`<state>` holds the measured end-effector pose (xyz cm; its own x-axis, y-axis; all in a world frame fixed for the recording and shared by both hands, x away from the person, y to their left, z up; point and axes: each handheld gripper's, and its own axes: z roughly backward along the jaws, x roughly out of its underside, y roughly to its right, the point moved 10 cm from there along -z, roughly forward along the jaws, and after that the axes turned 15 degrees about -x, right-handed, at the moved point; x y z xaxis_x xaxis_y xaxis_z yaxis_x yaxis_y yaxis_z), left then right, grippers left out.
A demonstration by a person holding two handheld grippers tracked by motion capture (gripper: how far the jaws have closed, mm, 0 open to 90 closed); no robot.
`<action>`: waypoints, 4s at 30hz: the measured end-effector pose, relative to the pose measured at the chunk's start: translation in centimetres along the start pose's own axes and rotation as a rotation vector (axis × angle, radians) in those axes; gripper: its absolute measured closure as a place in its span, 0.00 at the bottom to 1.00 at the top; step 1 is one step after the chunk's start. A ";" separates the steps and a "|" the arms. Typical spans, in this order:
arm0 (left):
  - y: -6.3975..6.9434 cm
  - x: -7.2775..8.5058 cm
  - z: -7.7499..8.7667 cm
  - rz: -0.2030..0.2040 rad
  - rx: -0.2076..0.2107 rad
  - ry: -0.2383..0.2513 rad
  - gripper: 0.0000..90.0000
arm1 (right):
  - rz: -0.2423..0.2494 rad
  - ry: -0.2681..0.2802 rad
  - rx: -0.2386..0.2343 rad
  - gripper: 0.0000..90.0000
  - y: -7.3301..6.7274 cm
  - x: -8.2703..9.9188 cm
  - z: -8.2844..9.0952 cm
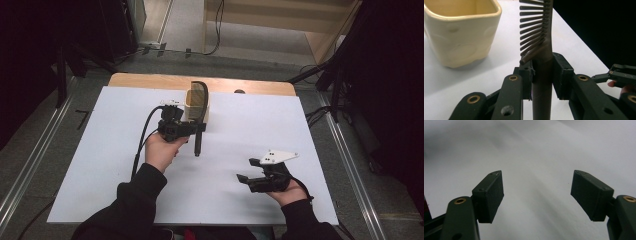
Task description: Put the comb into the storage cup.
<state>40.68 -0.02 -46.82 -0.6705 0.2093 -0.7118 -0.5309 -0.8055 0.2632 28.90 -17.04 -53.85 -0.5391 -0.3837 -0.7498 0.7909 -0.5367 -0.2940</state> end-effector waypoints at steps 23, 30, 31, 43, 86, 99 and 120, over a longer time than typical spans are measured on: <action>-0.5 -2.8 -0.2 -0.015 -0.002 0.037 0.81 | -0.028 -0.015 0.003 0.27 0.6 1.1 1.2; -1.2 -3.8 -0.1 -0.009 0.000 0.060 0.81 | -0.031 -0.011 0.009 0.27 0.8 1.1 1.3; -1.3 -3.8 -0.2 -0.004 -0.001 0.060 0.80 | -0.032 -0.012 0.011 0.27 0.8 1.2 1.3; -0.9 -5.3 -0.2 -0.038 0.005 0.084 0.81 | -0.041 -0.017 0.012 0.27 0.9 1.3 1.4; -4.7 -12.5 -0.7 -0.008 -0.070 0.183 0.81 | -0.041 0.003 0.032 0.27 0.8 1.5 2.4; -5.5 -14.3 -1.2 -0.006 -0.101 0.206 0.81 | -0.034 0.006 0.028 0.27 0.7 1.4 2.4; -6.5 -14.8 -3.0 -0.004 -0.128 0.221 0.80 | -0.034 0.011 0.022 0.27 0.6 1.3 2.4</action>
<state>55.57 0.43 -39.98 -0.5316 0.0974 -0.8414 -0.4537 -0.8716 0.1858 28.00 -19.67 -53.61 -0.5624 -0.3567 -0.7460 0.7655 -0.5656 -0.3067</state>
